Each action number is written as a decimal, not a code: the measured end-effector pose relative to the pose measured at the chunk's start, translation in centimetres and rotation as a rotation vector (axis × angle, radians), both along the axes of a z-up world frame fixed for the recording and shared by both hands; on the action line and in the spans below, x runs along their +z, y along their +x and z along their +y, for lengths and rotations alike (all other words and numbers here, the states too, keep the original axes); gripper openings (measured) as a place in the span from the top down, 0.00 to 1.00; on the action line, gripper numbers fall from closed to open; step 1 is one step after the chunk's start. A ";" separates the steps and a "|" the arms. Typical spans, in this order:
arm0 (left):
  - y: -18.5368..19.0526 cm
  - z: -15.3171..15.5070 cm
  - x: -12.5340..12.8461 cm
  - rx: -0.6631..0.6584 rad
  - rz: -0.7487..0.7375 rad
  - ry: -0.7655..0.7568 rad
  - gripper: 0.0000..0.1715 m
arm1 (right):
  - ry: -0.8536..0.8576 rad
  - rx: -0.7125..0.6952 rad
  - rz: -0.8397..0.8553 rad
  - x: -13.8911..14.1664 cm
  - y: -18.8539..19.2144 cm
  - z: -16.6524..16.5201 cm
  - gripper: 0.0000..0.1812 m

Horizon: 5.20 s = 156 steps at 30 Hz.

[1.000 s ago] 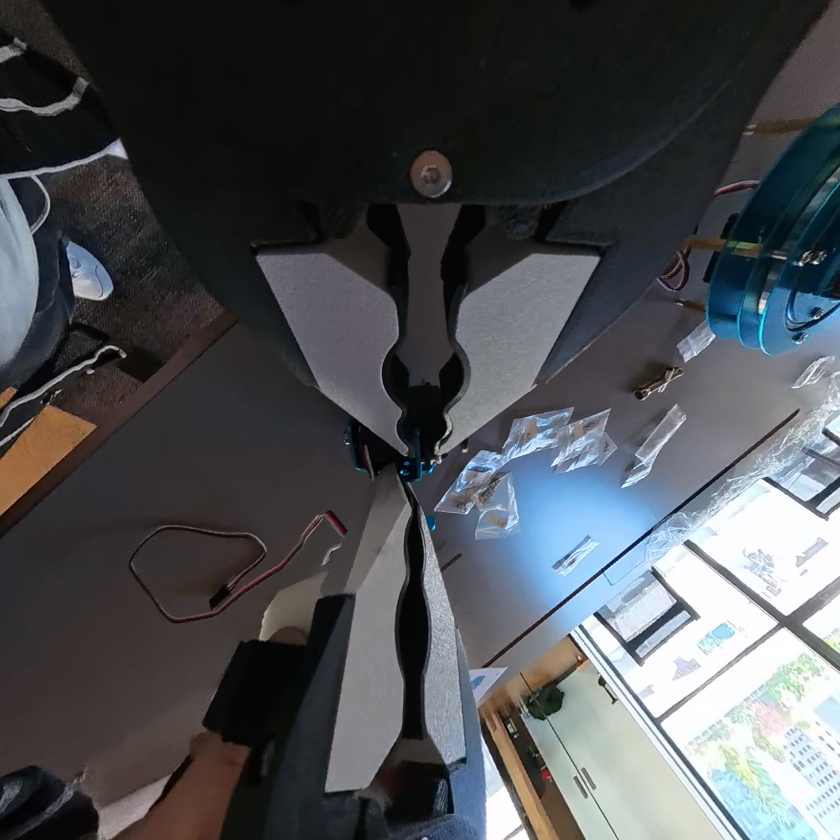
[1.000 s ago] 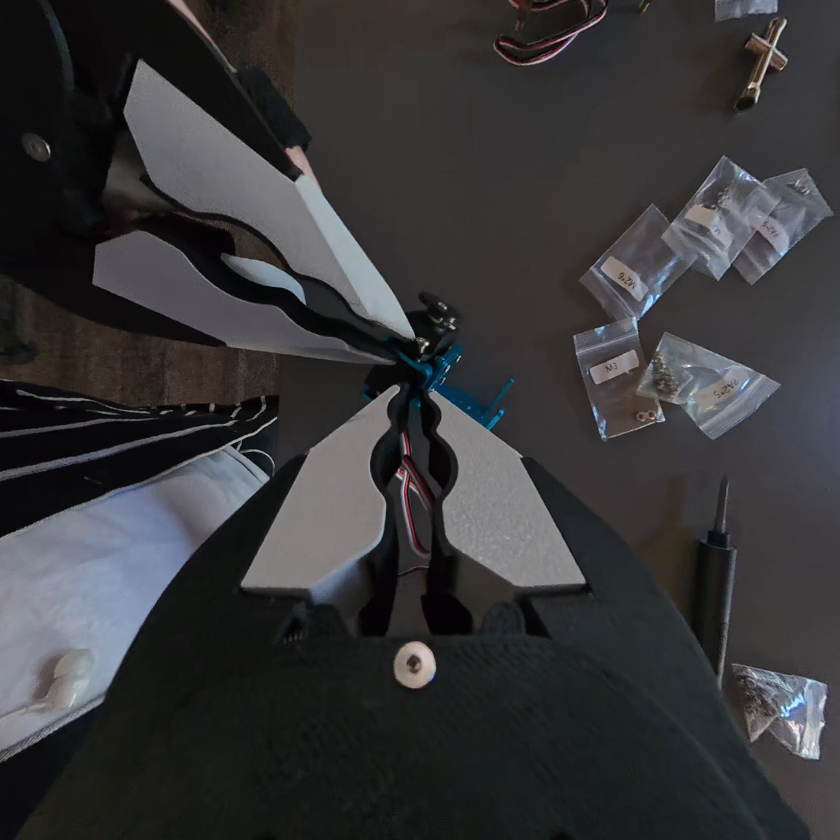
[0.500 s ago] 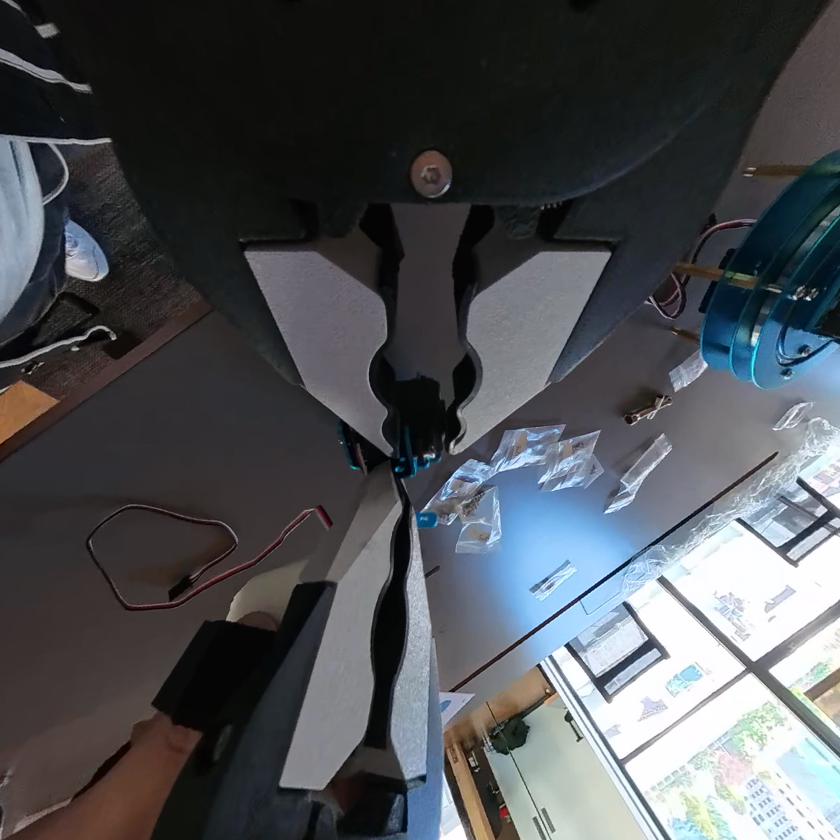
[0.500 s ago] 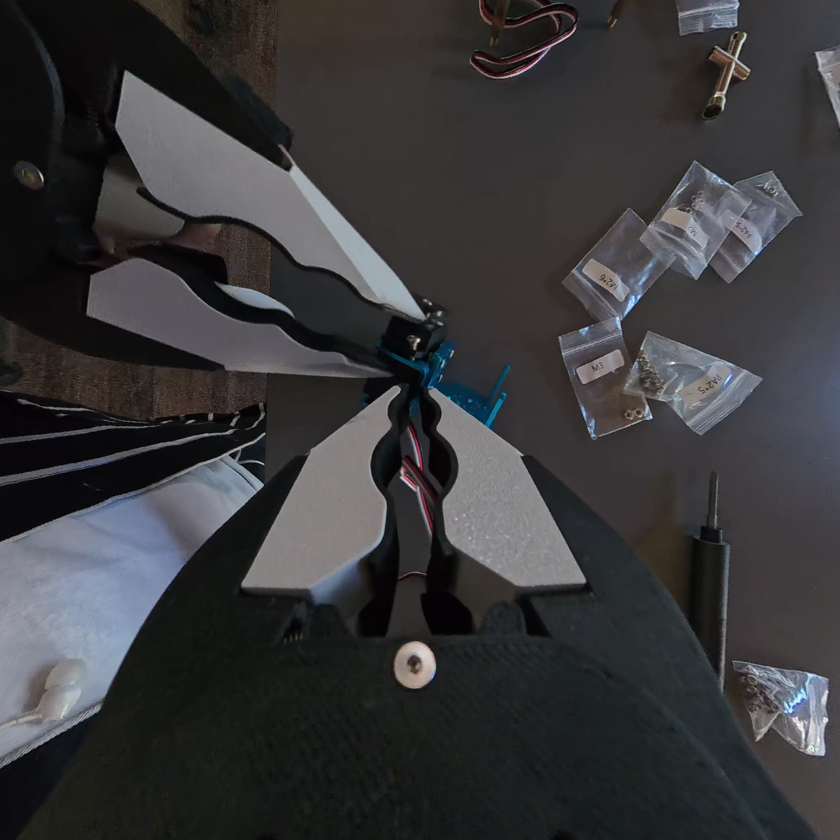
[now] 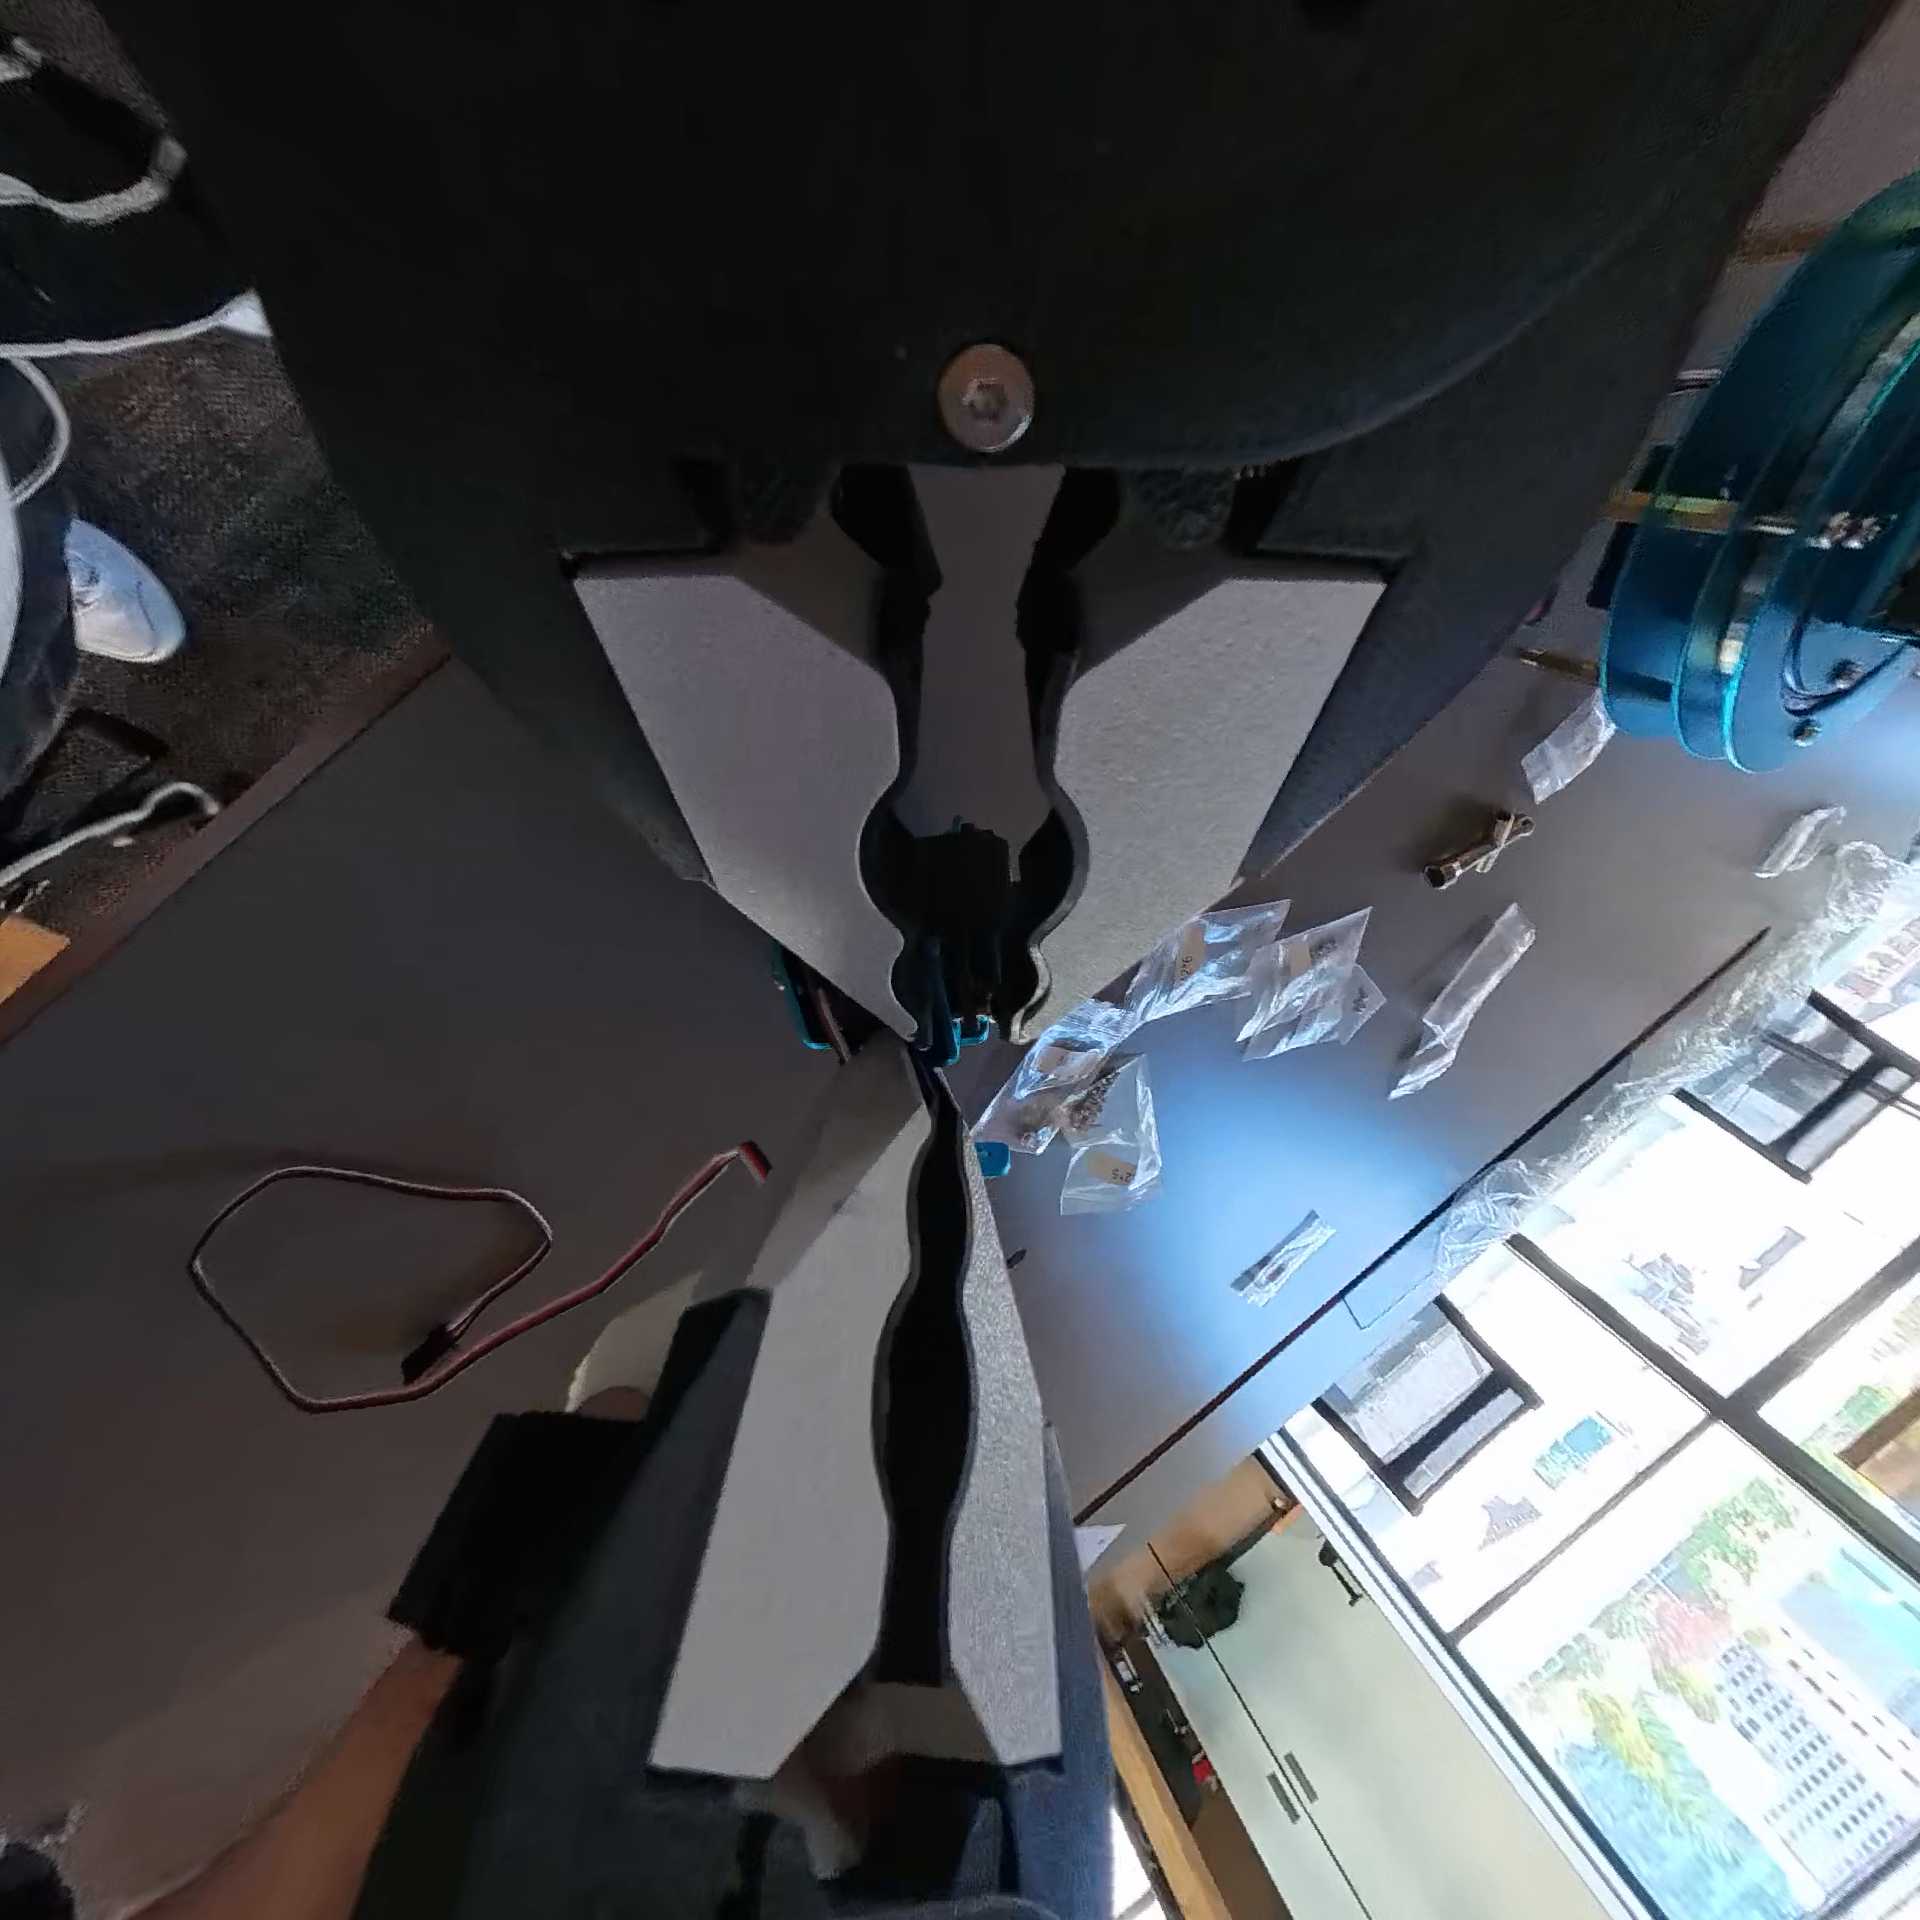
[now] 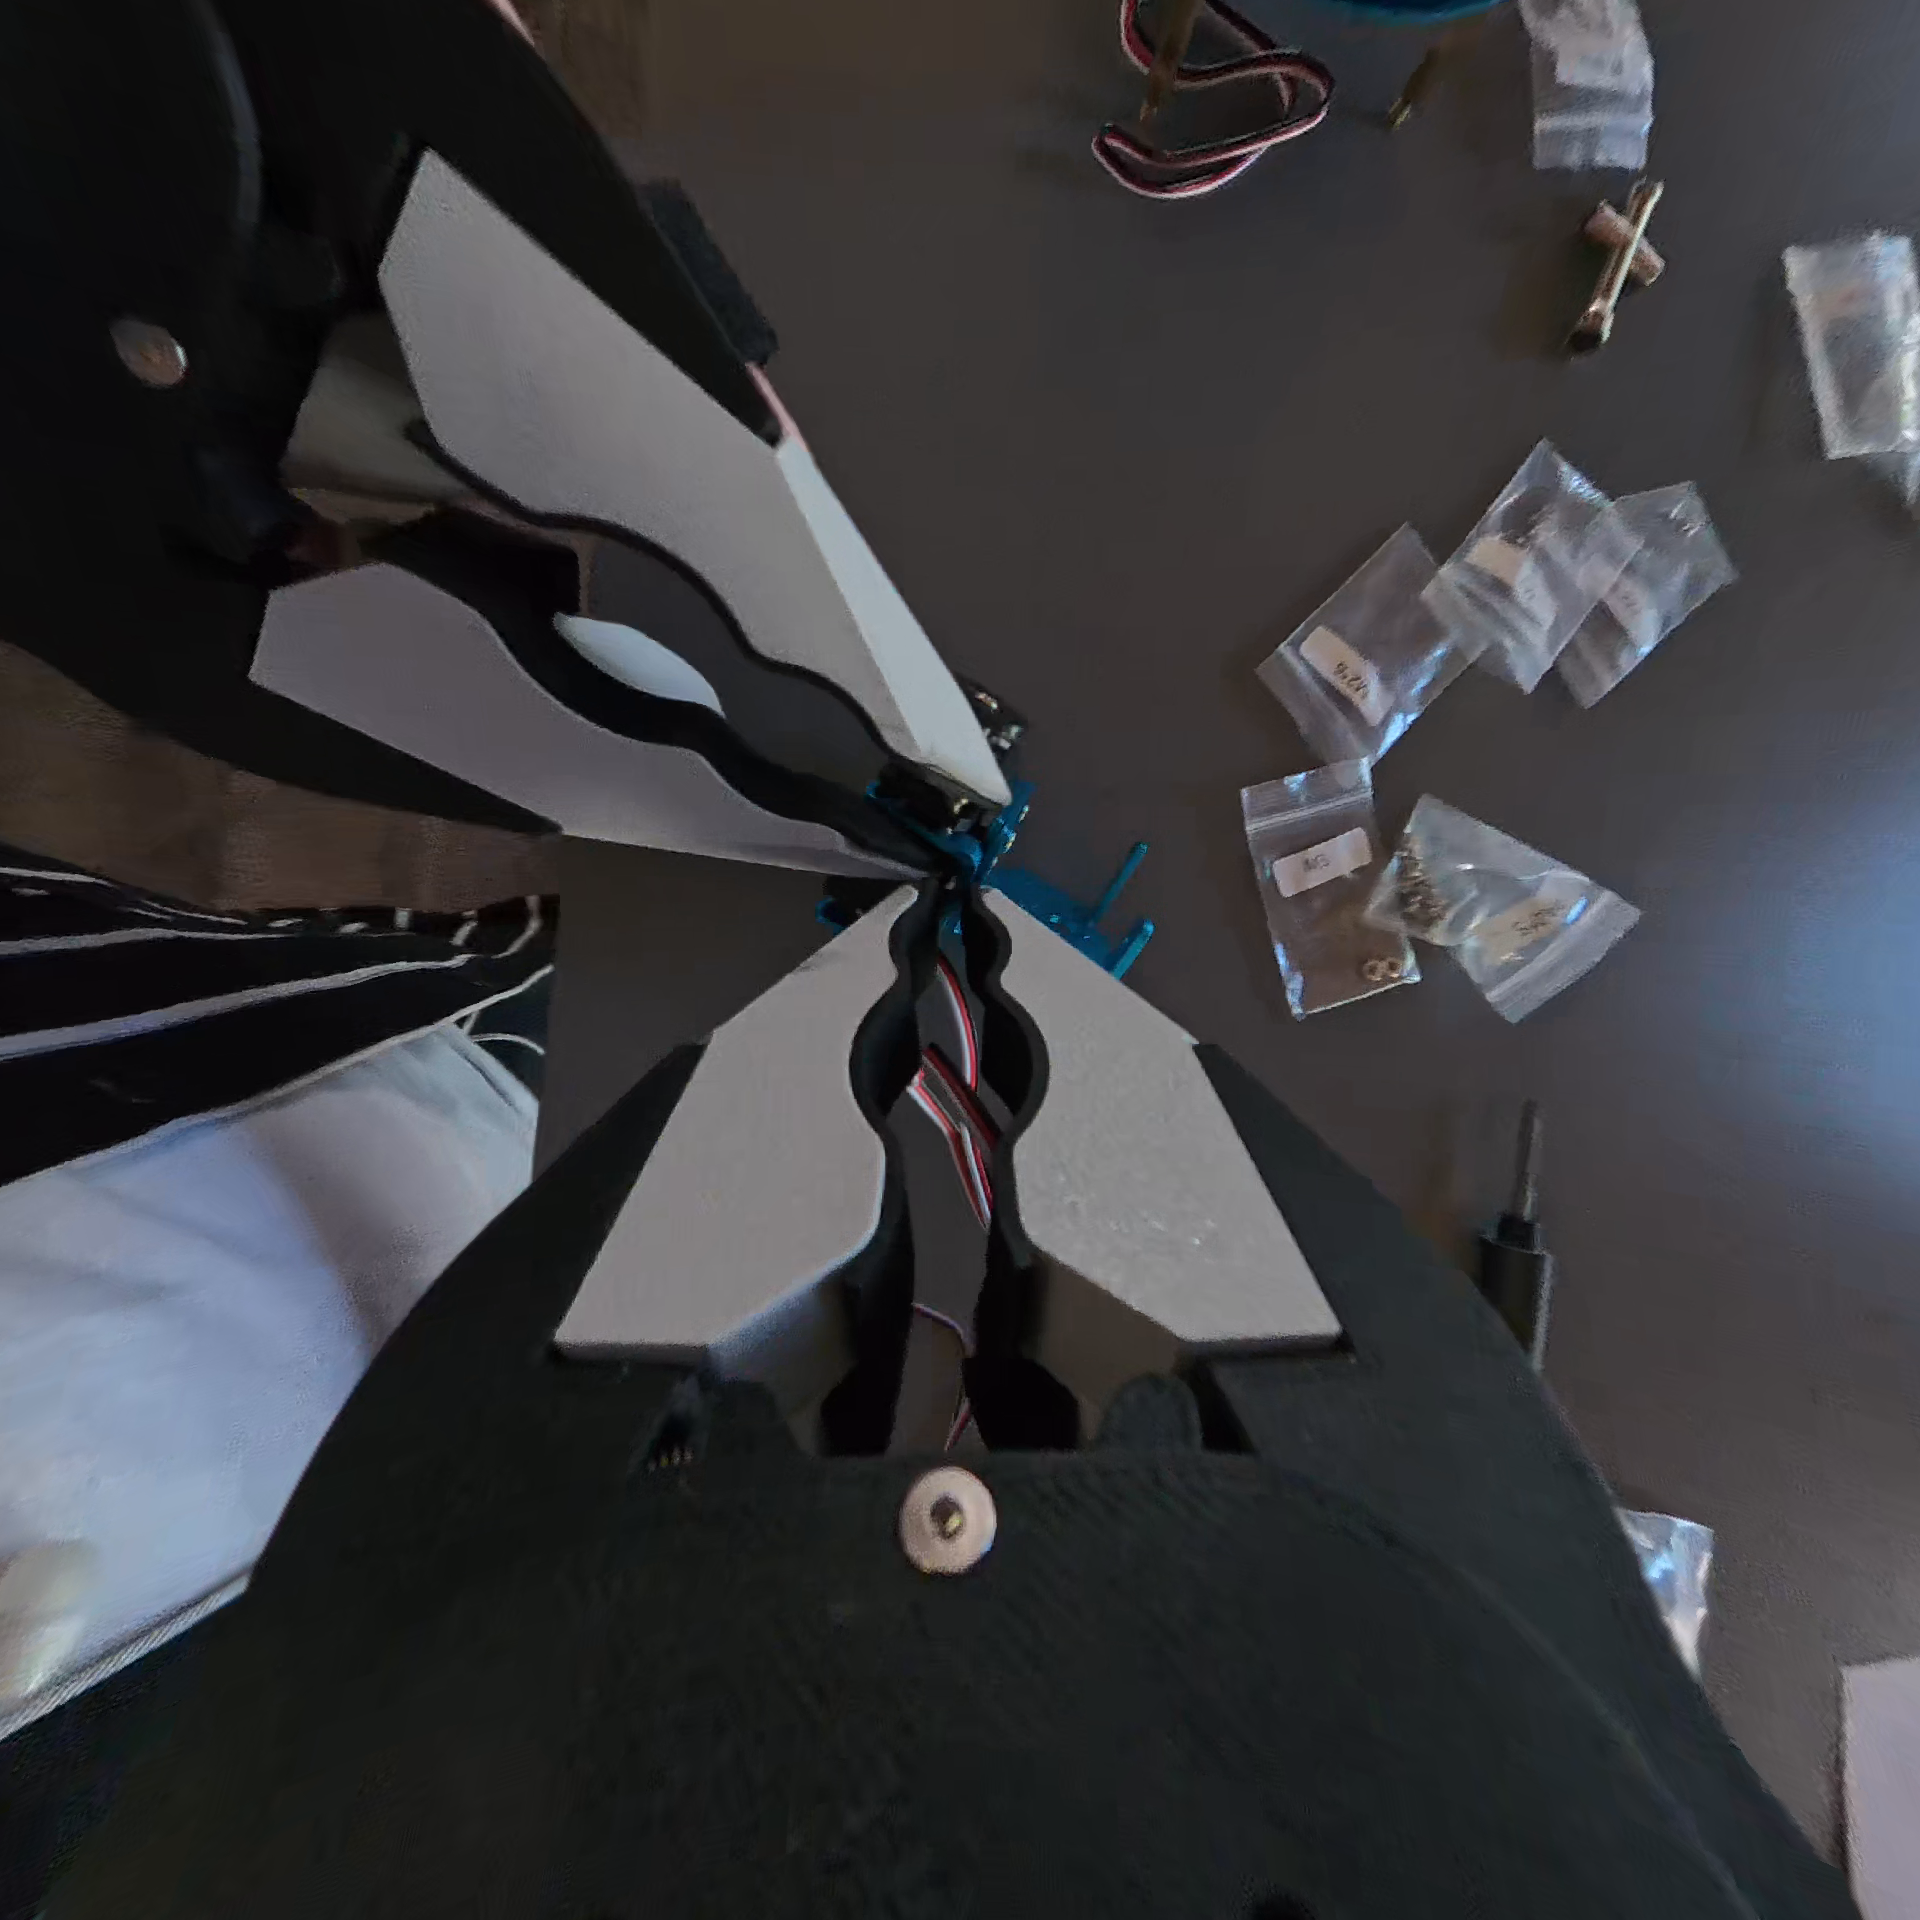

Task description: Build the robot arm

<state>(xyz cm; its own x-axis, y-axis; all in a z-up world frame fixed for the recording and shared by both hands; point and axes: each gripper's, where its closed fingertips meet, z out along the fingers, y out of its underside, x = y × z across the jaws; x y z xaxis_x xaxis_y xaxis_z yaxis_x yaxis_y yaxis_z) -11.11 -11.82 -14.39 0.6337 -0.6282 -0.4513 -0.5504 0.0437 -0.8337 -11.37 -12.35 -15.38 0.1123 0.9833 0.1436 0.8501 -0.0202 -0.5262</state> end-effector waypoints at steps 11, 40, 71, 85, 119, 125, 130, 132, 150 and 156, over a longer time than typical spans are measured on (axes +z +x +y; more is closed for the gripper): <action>-0.6 0.1 0.1 0.033 -0.108 -0.087 0.82 | -0.100 -0.064 0.079 0.1 0.1 0.5 0.99; -1.3 -0.8 0.2 -0.246 0.026 -0.244 0.99 | 0.000 0.125 0.009 0.2 -0.7 0.8 0.99; -1.5 -0.4 -0.4 -0.392 0.070 -0.268 0.98 | 0.052 0.173 0.005 0.2 -1.0 1.4 0.99; -0.8 -1.0 -0.4 -0.560 0.112 -0.253 0.98 | 0.057 0.224 -0.004 0.2 -0.8 1.3 0.99; -1.5 0.5 0.0 -0.438 0.082 -0.253 0.96 | 0.037 0.153 0.035 0.2 -1.0 2.2 0.99; -1.7 0.4 -0.4 -0.470 0.007 -0.422 0.97 | 0.042 0.160 0.033 0.2 -1.0 2.2 0.99; -1.8 0.7 -0.4 -0.471 0.001 -0.402 0.95 | 0.050 0.156 0.028 0.2 -1.0 2.4 0.99; -1.7 0.6 -0.4 -0.472 0.013 -0.376 0.95 | 0.043 0.152 0.029 0.2 -1.0 2.4 0.99; -1.0 -0.1 -0.3 -0.587 0.108 -0.276 0.98 | 0.042 0.217 0.019 0.2 -0.9 2.1 0.99; -0.9 -0.4 -0.3 -0.652 0.063 -0.315 0.99 | 0.035 0.264 0.037 0.2 -0.9 1.9 0.99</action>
